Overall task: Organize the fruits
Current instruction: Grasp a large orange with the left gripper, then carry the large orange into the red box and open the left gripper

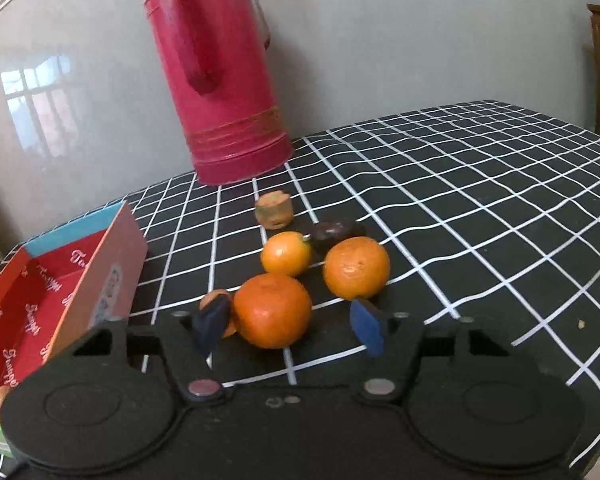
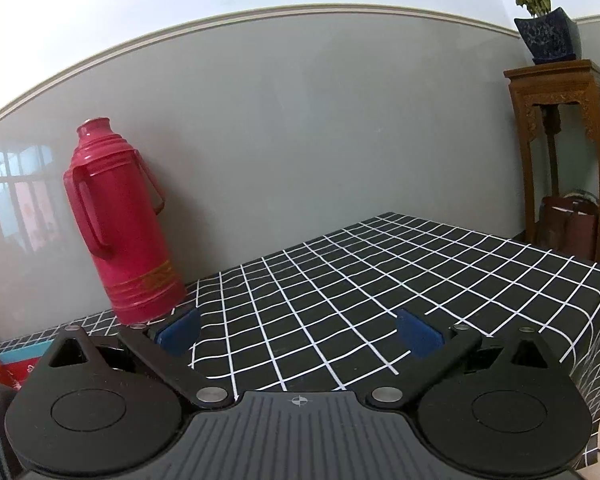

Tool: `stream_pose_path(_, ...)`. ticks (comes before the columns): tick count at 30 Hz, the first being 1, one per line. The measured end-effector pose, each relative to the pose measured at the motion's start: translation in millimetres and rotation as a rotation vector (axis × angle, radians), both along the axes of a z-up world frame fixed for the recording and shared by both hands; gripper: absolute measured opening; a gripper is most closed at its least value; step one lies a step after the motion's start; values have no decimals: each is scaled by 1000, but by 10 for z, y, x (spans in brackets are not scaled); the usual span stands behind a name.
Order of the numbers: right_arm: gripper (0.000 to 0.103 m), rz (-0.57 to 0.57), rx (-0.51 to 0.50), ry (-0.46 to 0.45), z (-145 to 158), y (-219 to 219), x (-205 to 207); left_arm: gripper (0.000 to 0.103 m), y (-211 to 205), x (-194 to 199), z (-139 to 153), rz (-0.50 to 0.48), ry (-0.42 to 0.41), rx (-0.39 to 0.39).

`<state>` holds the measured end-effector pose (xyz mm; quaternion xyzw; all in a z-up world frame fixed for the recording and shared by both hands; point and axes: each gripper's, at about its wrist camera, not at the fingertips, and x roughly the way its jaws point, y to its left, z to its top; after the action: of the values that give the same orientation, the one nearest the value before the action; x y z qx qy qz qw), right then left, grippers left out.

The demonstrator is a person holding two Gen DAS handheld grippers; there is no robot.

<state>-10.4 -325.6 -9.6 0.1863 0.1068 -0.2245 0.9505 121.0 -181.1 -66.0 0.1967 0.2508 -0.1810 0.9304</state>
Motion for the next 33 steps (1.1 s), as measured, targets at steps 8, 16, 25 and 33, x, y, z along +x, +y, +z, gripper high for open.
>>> stream_pose_path(8,103,-20,10,1,-23,-76,-41,31,-2,-39,-5,19,-23,-3)
stream_pose_path(16,103,-4,-4,2,-9,-28,-22,31,249,-132,254,110,-165,-71)
stream_pose_path(25,103,66,4,16,-9,163,133,31,962,150,526,407,-164,-106)
stream_pose_path(33,103,177,-15,62,-66,456,396,31,1421,427,489,571,-48,-82)
